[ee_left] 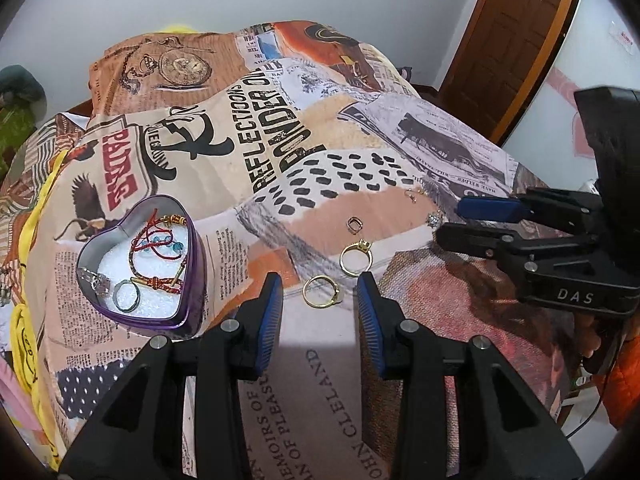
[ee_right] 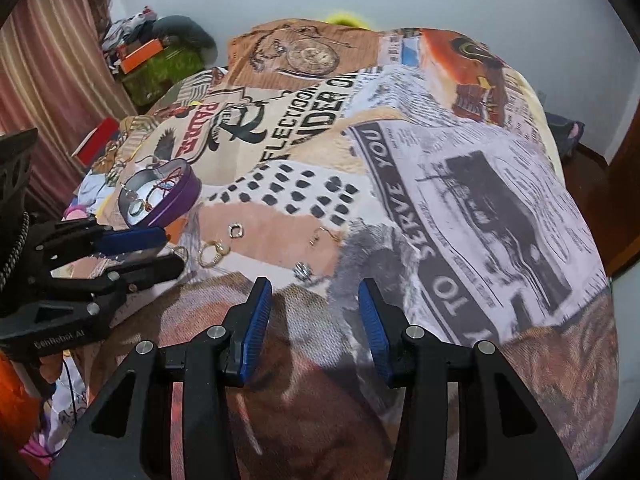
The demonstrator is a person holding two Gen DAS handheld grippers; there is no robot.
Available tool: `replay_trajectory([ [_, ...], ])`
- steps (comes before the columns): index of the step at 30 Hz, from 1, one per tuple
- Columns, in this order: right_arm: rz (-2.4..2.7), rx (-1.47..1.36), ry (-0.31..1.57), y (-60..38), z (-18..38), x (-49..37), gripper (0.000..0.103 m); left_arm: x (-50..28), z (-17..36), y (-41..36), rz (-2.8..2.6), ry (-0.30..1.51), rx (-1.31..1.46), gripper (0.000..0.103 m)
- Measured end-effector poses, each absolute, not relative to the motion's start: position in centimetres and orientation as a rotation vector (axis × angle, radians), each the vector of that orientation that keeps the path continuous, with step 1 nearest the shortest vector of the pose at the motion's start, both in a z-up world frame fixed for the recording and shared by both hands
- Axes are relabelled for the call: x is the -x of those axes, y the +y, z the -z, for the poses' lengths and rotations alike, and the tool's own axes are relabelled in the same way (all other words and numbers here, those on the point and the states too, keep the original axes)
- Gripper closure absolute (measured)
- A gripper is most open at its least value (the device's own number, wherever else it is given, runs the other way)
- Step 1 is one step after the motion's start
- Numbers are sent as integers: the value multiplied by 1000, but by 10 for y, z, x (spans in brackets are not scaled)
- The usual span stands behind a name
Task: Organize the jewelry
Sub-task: 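Grasp a gold ring with the left tool while the right tool grasps a blue-stone earring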
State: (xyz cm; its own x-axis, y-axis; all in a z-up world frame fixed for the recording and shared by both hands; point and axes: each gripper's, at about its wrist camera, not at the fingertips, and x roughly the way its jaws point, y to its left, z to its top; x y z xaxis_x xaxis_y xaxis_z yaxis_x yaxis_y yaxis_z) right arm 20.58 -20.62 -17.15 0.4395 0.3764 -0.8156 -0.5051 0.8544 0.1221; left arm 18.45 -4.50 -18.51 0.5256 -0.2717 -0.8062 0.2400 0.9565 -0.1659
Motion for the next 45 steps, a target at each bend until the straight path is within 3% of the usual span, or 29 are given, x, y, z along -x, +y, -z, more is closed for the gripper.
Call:
replay_trajectory([
  [4,-563,154,968,-202,174,-209,62,-185,188,-44,319,965,34,65],
  [9,-568,177,963,-194,177,-211,74,-185,192,-45,326,960,27,69],
  [13,-565,198,960,-190,180,-211,82,-186,193,-43,299,960,24,81],
  [18,-565,200,954,-189,181,-209,93,-184,194,-42,302,955,24,82],
  [45,-589,153,813,-182,121,-188,94,-158,140,-28,277,833,53,82],
])
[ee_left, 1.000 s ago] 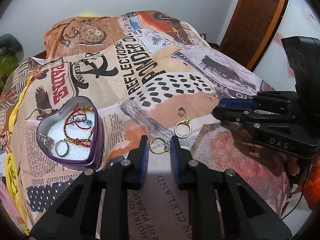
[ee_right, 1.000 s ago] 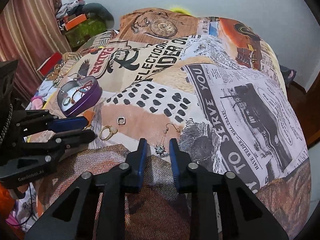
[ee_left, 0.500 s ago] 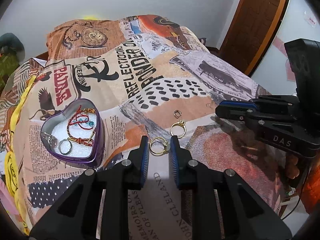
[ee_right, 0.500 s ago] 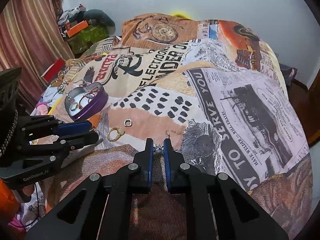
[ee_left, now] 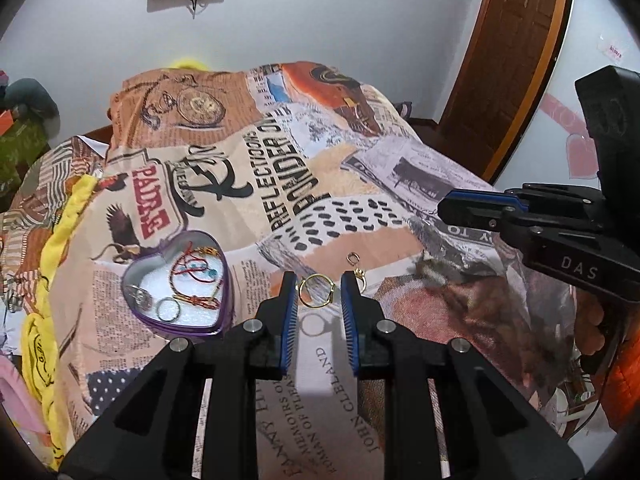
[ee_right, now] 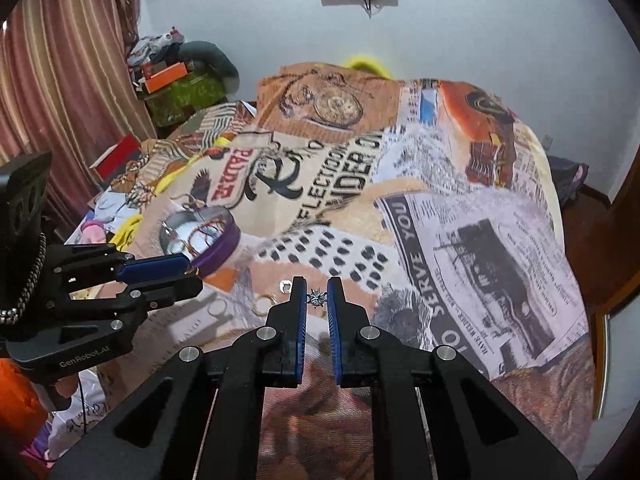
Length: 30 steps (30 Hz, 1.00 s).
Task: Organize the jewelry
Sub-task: 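Grasp a gold ring with the left tool while the right tool grasps a blue-stone earring, then carry the gold ring and earring in both tools over the heart tin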
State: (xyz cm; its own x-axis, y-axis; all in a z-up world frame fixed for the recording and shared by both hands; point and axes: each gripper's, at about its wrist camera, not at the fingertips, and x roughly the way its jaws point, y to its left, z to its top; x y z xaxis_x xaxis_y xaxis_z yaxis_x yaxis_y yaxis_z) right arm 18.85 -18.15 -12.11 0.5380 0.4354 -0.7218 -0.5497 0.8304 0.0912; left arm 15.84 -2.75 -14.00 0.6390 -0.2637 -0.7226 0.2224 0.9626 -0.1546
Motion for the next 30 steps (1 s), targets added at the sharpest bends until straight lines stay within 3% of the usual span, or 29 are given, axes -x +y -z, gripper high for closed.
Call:
replay_trajectory([
  [16,-677,135,690,-137,80,-182,94,-142,100,18,178,710,77,82],
  [30,-792,147,689,-77,82,-186,94,-138,100,75,67,681,130,82],
])
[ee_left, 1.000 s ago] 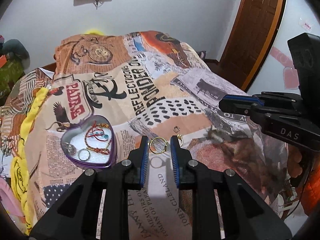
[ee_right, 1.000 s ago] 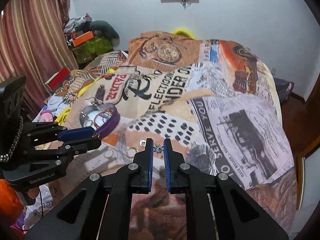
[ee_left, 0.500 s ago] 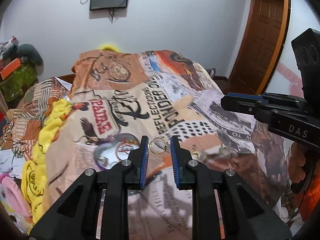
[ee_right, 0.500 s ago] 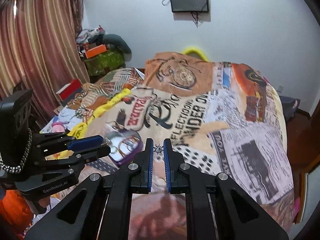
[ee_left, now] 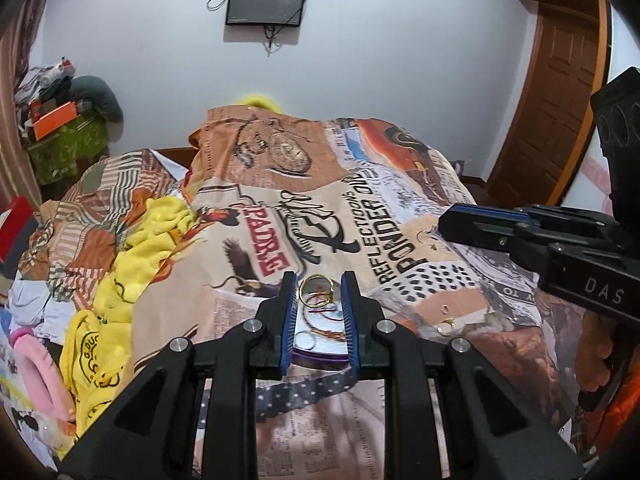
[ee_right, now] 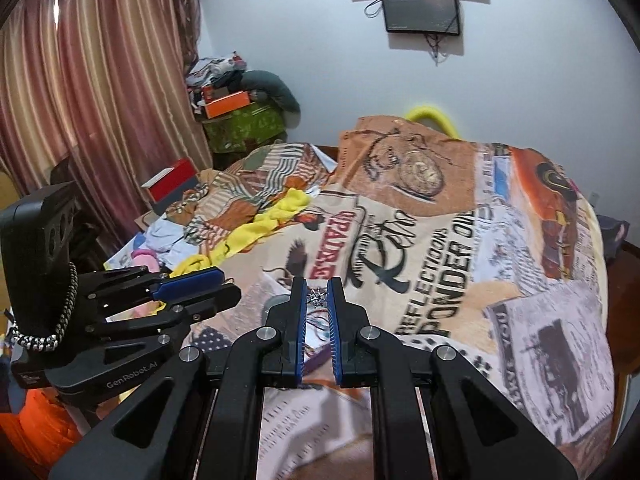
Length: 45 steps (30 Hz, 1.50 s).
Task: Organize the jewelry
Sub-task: 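Carry the gold ring and earring in both tools over the heart tin, then open the left tool to drop the ring while the right tool releases the earring into the tin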
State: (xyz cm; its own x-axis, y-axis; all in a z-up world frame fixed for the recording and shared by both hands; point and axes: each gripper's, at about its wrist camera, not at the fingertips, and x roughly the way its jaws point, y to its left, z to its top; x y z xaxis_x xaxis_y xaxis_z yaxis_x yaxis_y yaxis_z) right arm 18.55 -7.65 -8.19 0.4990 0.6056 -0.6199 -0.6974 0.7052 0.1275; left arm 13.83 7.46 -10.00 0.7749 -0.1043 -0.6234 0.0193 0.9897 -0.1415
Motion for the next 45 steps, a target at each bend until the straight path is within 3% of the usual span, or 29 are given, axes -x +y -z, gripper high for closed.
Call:
replay_trajectory([
  [19,-827,183,838,-32,131,-199,94,-166,166,96,68,823,213,82],
  [45,-823,159,1001,-24,168,-221,94,-184,183,98,103,872,231,82],
])
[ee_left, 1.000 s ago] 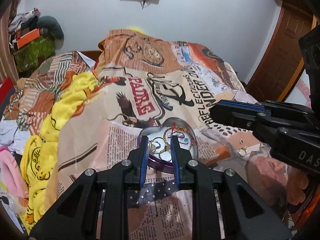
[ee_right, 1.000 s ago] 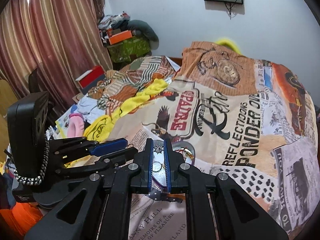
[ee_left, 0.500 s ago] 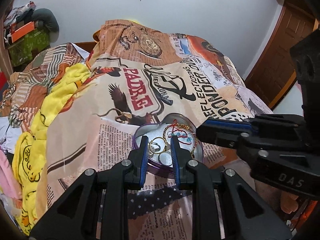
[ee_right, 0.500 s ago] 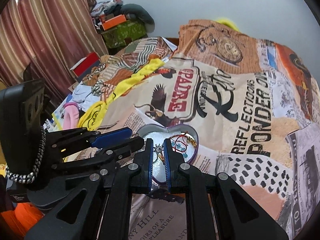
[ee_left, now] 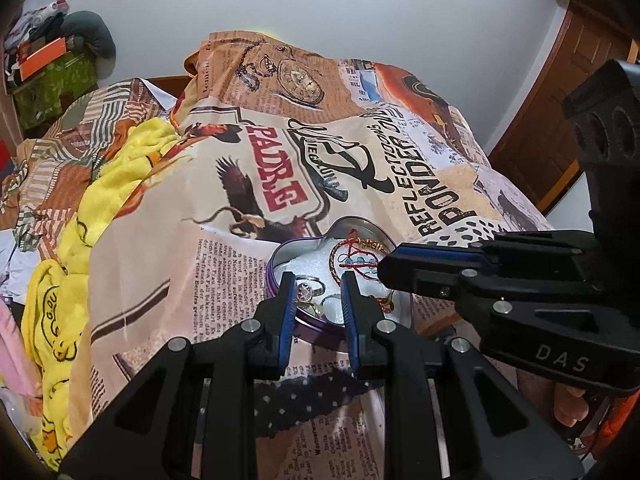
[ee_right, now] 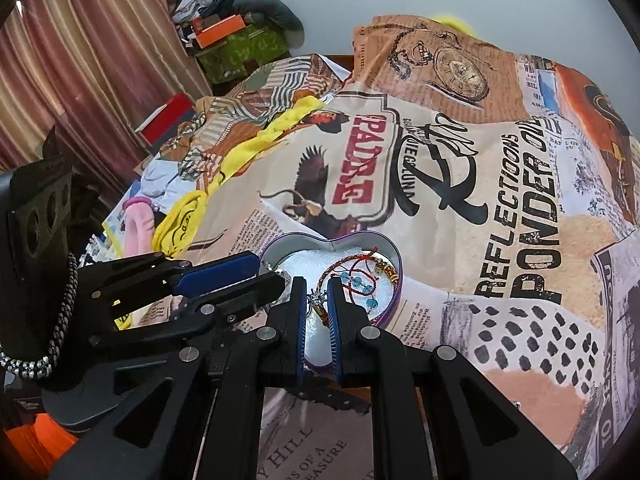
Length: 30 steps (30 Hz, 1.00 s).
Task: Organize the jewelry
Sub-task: 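Open the left tool to drop the ring while the right tool releases the earring into the tin, then move both open tools back to the last gold ring and earring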
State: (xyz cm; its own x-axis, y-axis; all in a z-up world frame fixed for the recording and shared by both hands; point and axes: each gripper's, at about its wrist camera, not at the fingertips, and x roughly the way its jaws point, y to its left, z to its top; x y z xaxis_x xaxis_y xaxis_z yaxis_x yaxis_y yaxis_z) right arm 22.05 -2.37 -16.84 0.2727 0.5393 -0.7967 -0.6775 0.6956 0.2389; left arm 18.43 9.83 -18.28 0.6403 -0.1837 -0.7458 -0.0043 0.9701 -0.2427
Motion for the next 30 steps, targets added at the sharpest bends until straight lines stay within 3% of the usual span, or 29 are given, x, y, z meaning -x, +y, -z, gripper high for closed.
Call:
replay_trajectory([
  [10,-810,189,997,-22,166,-218,89,-169,168,104,81,845,237,78],
  [13,-801,183,987,-26,162,-217,83,-163,163,108,66,832,239,72],
  [18,-771,182,960,-31,157,-216,63,-157,155,112,50,817,241,67],
  [30,-690,178,856,-71,124,-206,62,-153,133,95,64,790,219,62],
])
